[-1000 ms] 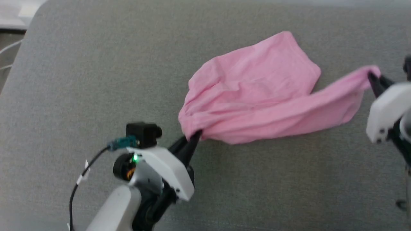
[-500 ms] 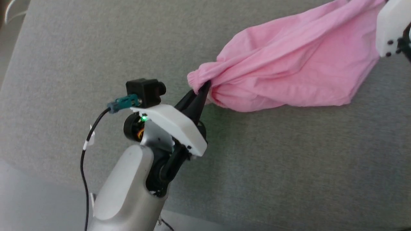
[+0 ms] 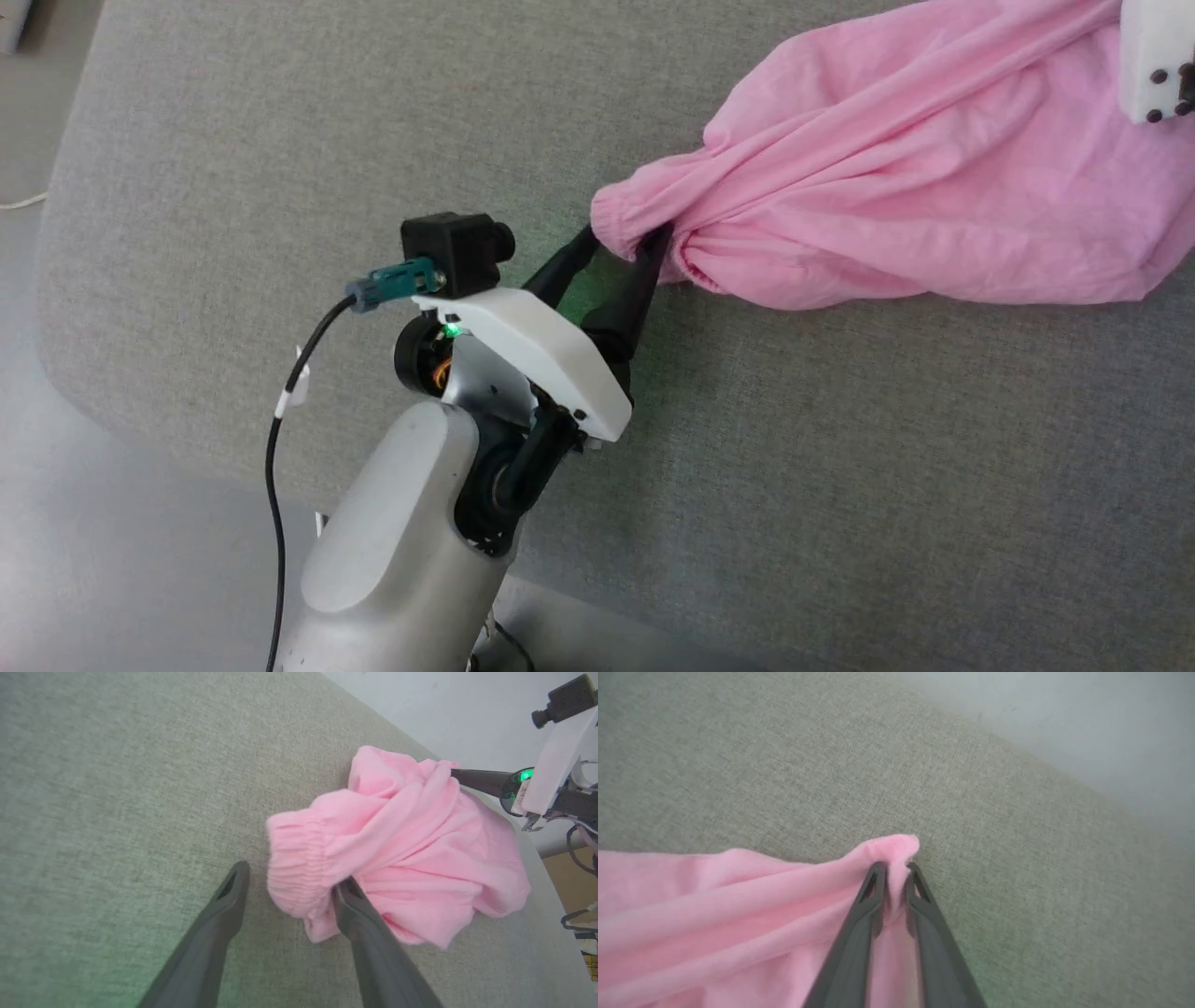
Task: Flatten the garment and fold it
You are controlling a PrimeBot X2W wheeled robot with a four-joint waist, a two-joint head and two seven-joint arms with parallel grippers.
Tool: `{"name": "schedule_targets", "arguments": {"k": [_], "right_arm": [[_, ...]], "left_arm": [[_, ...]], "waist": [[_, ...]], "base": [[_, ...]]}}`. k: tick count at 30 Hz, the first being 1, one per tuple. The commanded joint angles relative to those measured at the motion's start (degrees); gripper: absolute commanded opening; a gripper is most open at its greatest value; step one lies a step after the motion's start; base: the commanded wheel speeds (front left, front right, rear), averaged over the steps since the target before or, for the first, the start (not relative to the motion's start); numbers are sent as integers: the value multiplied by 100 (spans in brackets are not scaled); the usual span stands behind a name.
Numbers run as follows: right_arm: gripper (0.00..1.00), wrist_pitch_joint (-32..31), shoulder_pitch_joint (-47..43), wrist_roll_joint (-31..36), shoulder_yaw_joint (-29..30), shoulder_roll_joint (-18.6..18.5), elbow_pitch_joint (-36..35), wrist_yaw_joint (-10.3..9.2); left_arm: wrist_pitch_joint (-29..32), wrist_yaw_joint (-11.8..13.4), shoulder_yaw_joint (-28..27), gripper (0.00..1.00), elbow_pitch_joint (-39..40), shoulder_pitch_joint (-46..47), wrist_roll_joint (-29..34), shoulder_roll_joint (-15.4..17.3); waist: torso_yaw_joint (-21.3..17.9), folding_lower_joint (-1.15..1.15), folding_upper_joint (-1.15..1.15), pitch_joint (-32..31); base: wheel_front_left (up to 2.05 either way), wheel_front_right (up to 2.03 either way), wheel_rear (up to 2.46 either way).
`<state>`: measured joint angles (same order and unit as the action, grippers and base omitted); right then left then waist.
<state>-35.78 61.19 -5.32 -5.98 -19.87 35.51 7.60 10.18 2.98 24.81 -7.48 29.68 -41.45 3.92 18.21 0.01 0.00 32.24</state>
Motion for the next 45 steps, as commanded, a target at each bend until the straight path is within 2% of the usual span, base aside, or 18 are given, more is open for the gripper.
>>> {"name": "schedule_targets", "arguments": {"k": [1,9,12,13,16,21,27,31,37,41,45], "right_arm": [[100,90,26,-57,12,4,58,-11],[100,1203,-572,-502,302,93,-207,-11],[100,1505,-883,-622,392,129,-387,-11],[100,1797,-1246,-724,464,171,-640,-11],[100,2079,-1662,-809,540,246,-961,-11],[100,2810,-2795,-893,848,594,-1891,-11],[100,3507,-4040,-676,1217,1256,-2877,-11],[100,3765,-4625,-620,1189,1522,-3244,-11],[100,3848,-5020,-605,1153,1675,-3465,-11],[100,3862,-5027,-677,1115,1694,-3519,-11],[100,3882,-4989,-773,1092,1697,-3489,-11]], "left_arm": [[-76,-64,15,100,-33,26,-24,-10],[-570,-46,1,100,94,-414,245,240],[-732,9,6,100,155,-584,369,318],[-894,112,70,100,200,-740,616,431],[-1071,193,109,100,238,-902,744,443],[-1544,291,224,100,67,-1130,998,390],[-2028,354,273,100,-539,-1085,1096,213],[-2182,449,258,100,-1069,-907,1150,136],[-2246,831,153,100,-1878,-520,1285,79],[-2003,1089,114,100,-2389,-296,1318,80],[-1682,1222,61,100,-2779,-149,1223,66]], "waist": [[-57,-1,0,-69],[-326,-1,0,-675],[-390,-1,0,-886],[-457,-1,0,-1085],[-526,-1,0,-1254],[-709,-1,0,-1586],[-947,-1,0,-1771],[-1143,-1,0,-1805],[-1428,-1,0,-1751],[-1593,-1,0,-1670],[-1672,-1,0,-1597]], "base": [[0,0,0],[0,0,0],[0,0,0],[0,0,0],[0,0,0],[0,0,0],[0,0,0],[0,0,0],[0,0,0],[0,0,0],[0,0,0]]}}
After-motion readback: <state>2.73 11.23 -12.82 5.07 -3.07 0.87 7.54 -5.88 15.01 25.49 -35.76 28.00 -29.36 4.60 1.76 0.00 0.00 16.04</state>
